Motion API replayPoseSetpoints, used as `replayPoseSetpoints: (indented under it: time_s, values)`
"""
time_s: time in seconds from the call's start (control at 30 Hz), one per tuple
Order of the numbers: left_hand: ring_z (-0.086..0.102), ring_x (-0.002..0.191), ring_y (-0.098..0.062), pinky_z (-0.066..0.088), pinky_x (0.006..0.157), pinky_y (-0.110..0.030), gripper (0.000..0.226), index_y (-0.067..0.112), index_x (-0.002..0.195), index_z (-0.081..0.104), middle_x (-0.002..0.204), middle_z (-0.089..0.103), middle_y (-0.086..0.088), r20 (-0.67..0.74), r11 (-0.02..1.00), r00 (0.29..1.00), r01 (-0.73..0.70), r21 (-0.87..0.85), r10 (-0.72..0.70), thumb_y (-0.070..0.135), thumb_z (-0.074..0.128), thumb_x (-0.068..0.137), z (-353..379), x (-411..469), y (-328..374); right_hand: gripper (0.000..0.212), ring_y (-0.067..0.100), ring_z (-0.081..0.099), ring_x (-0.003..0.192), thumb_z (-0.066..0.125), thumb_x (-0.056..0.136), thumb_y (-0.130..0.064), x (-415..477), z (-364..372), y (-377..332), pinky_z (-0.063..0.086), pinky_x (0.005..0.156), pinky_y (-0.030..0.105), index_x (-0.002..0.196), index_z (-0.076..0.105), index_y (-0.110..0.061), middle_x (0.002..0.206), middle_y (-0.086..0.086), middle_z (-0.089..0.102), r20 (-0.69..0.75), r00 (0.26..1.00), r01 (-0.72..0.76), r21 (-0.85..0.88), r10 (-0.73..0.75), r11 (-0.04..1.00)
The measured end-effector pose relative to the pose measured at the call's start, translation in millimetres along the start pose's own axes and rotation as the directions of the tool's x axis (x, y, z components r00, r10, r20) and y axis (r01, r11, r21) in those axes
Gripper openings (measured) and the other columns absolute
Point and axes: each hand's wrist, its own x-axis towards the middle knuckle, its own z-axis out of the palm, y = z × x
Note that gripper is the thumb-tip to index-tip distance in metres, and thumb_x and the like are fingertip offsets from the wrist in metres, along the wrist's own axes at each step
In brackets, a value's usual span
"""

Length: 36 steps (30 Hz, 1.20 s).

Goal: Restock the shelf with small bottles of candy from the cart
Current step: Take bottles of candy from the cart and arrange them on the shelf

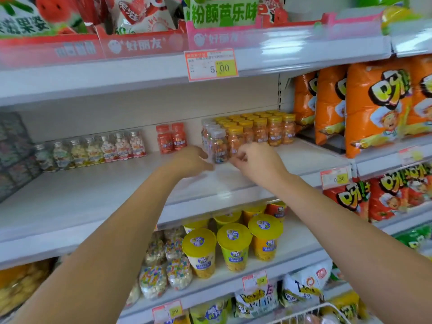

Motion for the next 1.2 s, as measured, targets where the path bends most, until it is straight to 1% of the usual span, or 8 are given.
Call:
replayPoseSetpoints:
  time_s: [0.1,0.2,0.4,0.6,0.73,0.9,1.07,1.2]
  values:
    - [0.060,0.085,-0.013,0.046,0.075,-0.018,0.016,0.010,0.101,0.065,0.092,0.065,0.001,-0.392,0.958,0.898,-0.263,-0.118,0.198,0.021,0.059,0.091,22.6,-58.9,18.7,0.029,0.020,0.054,0.077,0.063,0.088,-0.035,-39.3,-16.7,8.5,0.037,0.063,0.031,0.070,0.049,-0.016,0.076,-0.002,0.053,-0.191,0.980,0.063,-0.012,-0.064,0.998]
    - [0.052,0.064,-0.006,0.040,0.060,-0.015,0.017,0.013,0.079,0.060,0.072,0.059,0.004,-0.487,0.884,0.808,-0.447,-0.139,0.332,0.020,0.056,0.093,53.8,-117.1,27.7,0.030,0.024,0.052,0.088,0.062,0.088,-0.028,-67.6,-29.8,16.3,0.032,0.065,0.031,0.069,0.042,-0.016,0.079,0.001,0.049,-0.294,0.951,0.089,-0.027,-0.093,0.996]
    - [0.038,0.049,-0.012,0.028,0.051,-0.030,0.039,0.022,0.056,0.037,0.050,0.040,0.004,-0.118,0.907,0.909,-0.411,-0.091,0.400,0.040,0.044,0.089,152.9,-190.0,12.7,0.046,0.017,0.038,0.055,0.063,0.087,-0.030,-133.5,-17.2,41.1,0.027,0.055,0.032,0.056,0.030,-0.022,0.053,-0.007,0.037,0.117,0.991,0.059,0.018,-0.061,0.998]
    - [0.056,0.070,-0.012,0.044,0.066,-0.026,0.020,0.011,0.083,0.061,0.076,0.060,0.005,0.269,0.978,0.955,-0.073,-0.197,0.125,0.026,0.052,0.094,269.3,-229.4,-22.5,0.022,0.011,0.048,0.067,0.061,0.091,-0.033,-242.8,50.9,122.3,0.039,0.064,0.030,0.078,0.048,-0.019,0.077,-0.002,0.052,0.557,0.793,-0.244,-0.081,0.247,0.966]
    - [0.055,0.066,-0.013,0.044,0.057,-0.020,0.025,0.016,0.115,0.059,0.103,0.063,-0.003,0.433,0.936,0.900,0.193,-0.296,-0.049,0.023,0.056,0.091,329.8,-241.4,-25.1,0.049,0.025,0.054,0.113,0.061,0.090,-0.033,-311.4,92.1,178.0,0.045,0.089,0.034,0.131,0.046,-0.010,0.126,0.009,0.054,0.544,0.663,-0.494,-0.198,0.515,0.846]
    - [0.044,0.050,-0.011,0.037,0.045,-0.021,0.044,0.013,0.134,0.044,0.087,0.059,-0.003,0.556,0.888,0.820,0.350,-0.298,-0.137,0.013,0.052,0.091,393.2,-237.6,-16.6,0.036,0.024,0.059,0.101,0.056,0.090,-0.020,-360.8,139.2,214.4,0.051,0.084,0.033,0.126,0.056,-0.015,0.113,0.008,0.062,0.453,0.687,-0.505,-0.266,0.569,0.821]
    - [0.053,0.057,-0.015,0.049,0.050,-0.027,0.036,0.018,0.127,0.051,0.110,0.064,-0.010,0.488,0.930,0.861,0.286,-0.231,-0.144,0.009,0.047,0.093,431.0,-207.1,-8.1,0.052,0.030,0.032,0.126,0.052,0.090,-0.051,-360.7,171.1,228.7,0.036,0.104,0.038,0.125,0.053,-0.012,0.129,0.011,0.043,0.425,0.714,-0.385,-0.425,0.557,0.819]
    - [0.059,0.087,-0.022,0.049,0.068,-0.030,0.035,0.016,0.128,0.054,0.121,0.061,-0.008,0.516,0.979,0.850,0.180,-0.097,-0.106,0.016,0.050,0.093,449.7,-178.6,-4.8,0.075,0.034,0.014,0.142,0.044,0.088,-0.066,-356.8,184.6,227.7,0.026,0.111,0.048,0.140,0.040,-0.011,0.150,0.013,0.022,0.486,0.609,-0.419,-0.474,0.627,0.774]
